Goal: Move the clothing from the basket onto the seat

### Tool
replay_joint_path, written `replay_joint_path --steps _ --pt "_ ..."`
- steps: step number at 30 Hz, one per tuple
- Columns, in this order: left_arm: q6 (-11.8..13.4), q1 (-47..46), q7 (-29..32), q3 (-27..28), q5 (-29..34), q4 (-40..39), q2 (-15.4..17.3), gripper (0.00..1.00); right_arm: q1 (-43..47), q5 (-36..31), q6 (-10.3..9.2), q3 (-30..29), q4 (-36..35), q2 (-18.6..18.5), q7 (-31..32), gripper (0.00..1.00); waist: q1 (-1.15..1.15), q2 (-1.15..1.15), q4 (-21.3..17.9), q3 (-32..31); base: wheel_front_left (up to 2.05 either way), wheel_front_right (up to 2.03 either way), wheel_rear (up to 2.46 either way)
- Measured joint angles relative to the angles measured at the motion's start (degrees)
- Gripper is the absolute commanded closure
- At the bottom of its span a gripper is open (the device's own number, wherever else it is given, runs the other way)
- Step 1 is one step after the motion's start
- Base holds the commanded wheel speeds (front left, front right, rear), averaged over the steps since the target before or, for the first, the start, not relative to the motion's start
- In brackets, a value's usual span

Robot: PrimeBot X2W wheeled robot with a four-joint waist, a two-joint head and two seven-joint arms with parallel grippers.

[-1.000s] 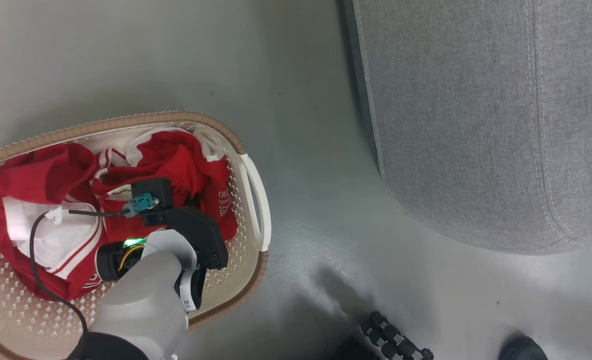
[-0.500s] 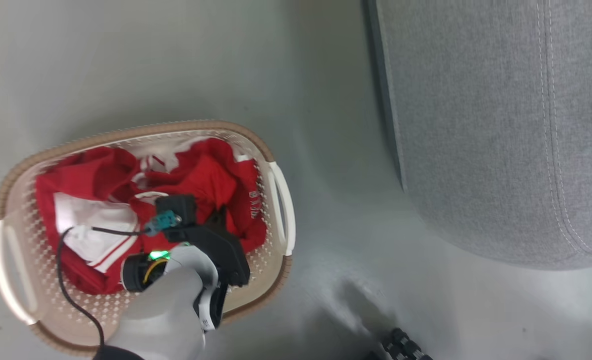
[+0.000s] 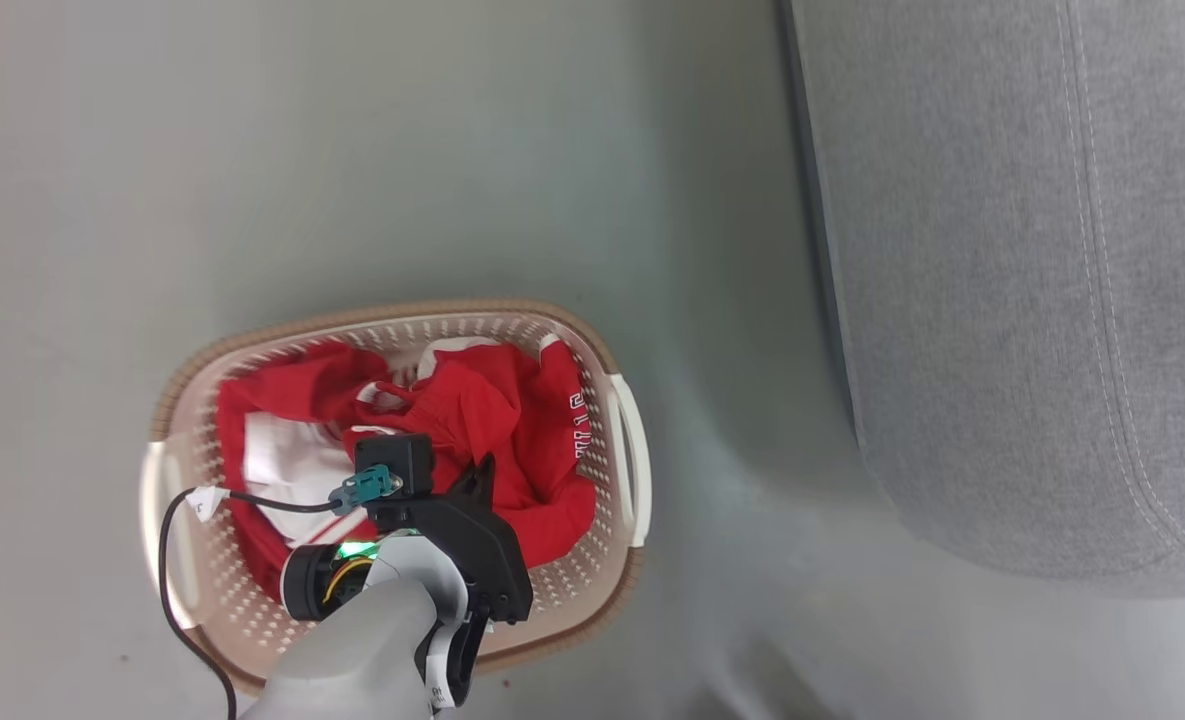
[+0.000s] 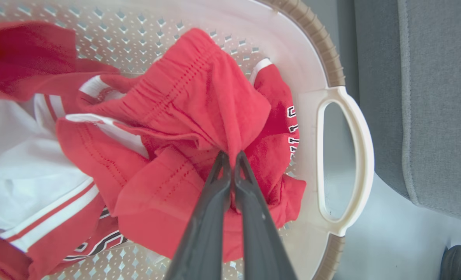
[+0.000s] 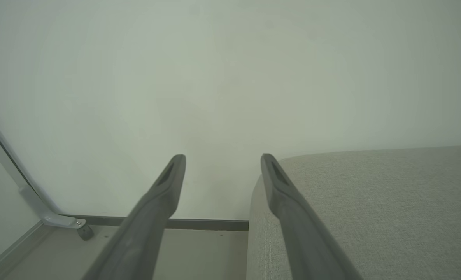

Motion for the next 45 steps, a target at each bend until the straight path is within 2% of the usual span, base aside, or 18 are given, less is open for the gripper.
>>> replay_joint_path --steps 12,25,33,45 --pt "0.00 3.40 0.00 3.60 0.35 -0.42 -0.20 1.00 2.10 -3.04 0.00 3.41 5.88 0.53 0.01 0.00 -0.01 0.00 4.43 -8.13 0.00 0.00 0.00" --pt "0.00 6.09 0.00 11.35 5.92 -0.40 -0.77 1.00 5.22 -6.70 0.00 6.21 12.21 3.97 0.01 0.00 0.00 0.00 8.40 -17.23 0.00 0.00 0.00" --pt "0.00 7.61 0.00 17.63 12.78 -0.36 -1.05 1.00 8.63 -9.75 0.00 8.38 15.84 7.59 0.01 0.00 0.00 0.00 10.62 -23.28 0.00 0.00 0.00" --pt "0.00 10.37 0.00 29.56 29.67 -3.86 -1.18 1.00 12.54 -13.99 -0.09 11.66 20.01 13.73 0.02 0.00 0.00 -0.01 13.42 -33.40 0.00 0.00 0.00"
